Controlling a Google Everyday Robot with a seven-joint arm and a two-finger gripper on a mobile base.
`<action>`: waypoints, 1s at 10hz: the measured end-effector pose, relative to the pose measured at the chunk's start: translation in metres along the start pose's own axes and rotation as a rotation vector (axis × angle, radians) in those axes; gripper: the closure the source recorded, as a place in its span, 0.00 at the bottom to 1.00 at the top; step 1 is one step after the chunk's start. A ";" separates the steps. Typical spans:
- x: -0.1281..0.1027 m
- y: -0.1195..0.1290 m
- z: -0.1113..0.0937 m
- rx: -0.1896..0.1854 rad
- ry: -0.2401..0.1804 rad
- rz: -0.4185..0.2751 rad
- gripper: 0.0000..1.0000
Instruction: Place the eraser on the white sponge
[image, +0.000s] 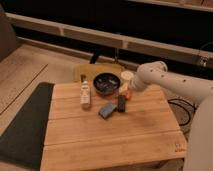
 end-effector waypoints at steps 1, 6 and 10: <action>0.000 0.001 0.010 0.000 0.014 0.004 0.35; 0.007 0.003 0.055 0.001 0.102 0.023 0.35; 0.014 0.004 0.084 0.015 0.179 0.022 0.35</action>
